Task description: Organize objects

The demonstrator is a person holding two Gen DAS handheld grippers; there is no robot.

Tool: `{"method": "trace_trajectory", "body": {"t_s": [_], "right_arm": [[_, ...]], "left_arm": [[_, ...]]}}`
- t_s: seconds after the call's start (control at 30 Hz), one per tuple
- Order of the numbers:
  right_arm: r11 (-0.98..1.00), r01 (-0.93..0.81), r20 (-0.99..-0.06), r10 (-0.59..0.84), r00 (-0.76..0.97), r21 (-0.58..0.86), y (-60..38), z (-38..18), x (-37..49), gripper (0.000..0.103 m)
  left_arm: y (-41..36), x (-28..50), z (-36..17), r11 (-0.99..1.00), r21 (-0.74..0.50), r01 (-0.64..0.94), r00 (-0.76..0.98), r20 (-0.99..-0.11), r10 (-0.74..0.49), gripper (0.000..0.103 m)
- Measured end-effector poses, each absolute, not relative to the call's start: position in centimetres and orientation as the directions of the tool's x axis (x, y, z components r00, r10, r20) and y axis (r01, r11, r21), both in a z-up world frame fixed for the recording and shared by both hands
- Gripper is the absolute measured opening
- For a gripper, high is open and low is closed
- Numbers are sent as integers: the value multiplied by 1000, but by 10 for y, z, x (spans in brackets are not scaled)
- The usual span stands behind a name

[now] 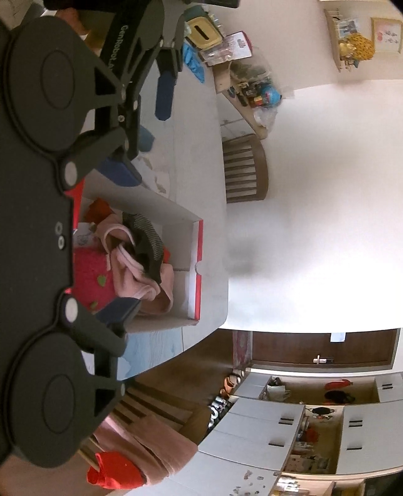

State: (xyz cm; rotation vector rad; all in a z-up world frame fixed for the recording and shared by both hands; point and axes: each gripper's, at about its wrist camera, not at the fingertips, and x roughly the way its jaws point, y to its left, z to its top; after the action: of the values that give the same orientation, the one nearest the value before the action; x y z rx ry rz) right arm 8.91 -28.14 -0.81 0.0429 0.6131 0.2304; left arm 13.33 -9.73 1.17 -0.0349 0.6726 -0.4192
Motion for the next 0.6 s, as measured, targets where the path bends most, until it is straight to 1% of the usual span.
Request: {"method": "trace_trajectory", "body": {"t_s": [0.2, 0.4, 0.6], "right_arm": [[972, -200, -565, 234, 791, 123, -281, -10, 81, 79], [972, -201, -573, 234, 785, 122, -279, -14, 77, 79], [972, -197, -574, 233, 785, 124, -277, -14, 76, 79]], "left_arm": [[-97, 120, 12, 916, -153, 371, 717, -580, -387, 103], [-95, 116, 15, 911, -177, 372, 719, -566, -403, 103], [-95, 117, 13, 926, -152, 344, 730, -577, -366, 103]]}}
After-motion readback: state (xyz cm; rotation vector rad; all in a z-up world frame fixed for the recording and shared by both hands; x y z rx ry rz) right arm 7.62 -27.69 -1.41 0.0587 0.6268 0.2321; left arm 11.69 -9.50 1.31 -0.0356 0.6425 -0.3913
